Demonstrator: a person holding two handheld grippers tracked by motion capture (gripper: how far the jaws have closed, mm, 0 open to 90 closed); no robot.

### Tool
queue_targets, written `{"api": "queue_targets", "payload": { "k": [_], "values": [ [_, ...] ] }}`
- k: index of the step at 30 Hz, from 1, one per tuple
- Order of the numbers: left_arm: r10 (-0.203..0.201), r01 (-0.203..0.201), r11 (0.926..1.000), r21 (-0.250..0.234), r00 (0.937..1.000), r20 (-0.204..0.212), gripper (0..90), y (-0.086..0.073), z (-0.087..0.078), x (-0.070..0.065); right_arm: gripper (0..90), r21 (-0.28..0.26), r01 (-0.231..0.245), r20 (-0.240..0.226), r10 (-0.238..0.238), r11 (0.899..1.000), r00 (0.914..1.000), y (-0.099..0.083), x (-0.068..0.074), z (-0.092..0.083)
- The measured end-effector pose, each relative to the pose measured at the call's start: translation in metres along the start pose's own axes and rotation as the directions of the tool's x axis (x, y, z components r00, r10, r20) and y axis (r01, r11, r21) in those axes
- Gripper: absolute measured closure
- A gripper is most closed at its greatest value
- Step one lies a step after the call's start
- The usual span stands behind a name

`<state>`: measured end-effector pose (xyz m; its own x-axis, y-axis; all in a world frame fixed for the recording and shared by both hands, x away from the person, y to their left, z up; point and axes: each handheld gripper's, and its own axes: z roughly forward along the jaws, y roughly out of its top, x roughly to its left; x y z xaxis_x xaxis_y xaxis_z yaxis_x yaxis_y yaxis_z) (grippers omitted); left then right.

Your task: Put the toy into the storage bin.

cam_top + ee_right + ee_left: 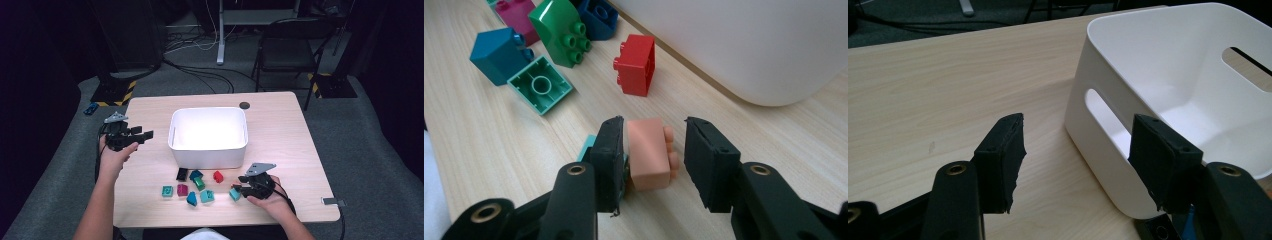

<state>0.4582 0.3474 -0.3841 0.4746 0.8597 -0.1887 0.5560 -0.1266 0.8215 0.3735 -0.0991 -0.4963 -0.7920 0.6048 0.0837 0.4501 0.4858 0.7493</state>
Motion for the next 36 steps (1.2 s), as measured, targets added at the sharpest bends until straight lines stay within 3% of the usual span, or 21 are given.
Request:
{"api": "queue_targets", "payload": {
  "k": [6, 15, 22, 36],
  "values": [
    [0.004, -0.004, 1.0, 0.006, 1.0, -0.006, 38.6, -0.001, -0.001, 0.001, 61.8, 0.011, -0.022, 0.018, 0.022, 1.0, 0.9996, -0.001, -0.006, 0.002],
    [0.016, -0.016, 0.9997, 0.02, 0.9999, -0.005, 38.6, -0.002, 0.002, 0.0, 56.6, 0.047, -0.042, 0.0, 0.042, 0.998, 0.9991, -0.004, -0.012, 0.012],
    [0.012, -0.012, 0.9998, 0.016, 0.9999, -0.008, 38.7, -0.002, 0.0, 0.001, 65.1, 0.072, -0.018, 0.02, 0.017, 0.997, 0.9997, -0.004, -0.013, 0.019],
    [0.013, -0.012, 0.9999, 0.006, 0.9999, -0.007, 38.7, -0.003, -0.001, 0.001, 66.2, 0.036, -0.032, 0.008, 0.032, 0.999, 0.9995, 0.007, -0.012, 0.0]
  ]
}}
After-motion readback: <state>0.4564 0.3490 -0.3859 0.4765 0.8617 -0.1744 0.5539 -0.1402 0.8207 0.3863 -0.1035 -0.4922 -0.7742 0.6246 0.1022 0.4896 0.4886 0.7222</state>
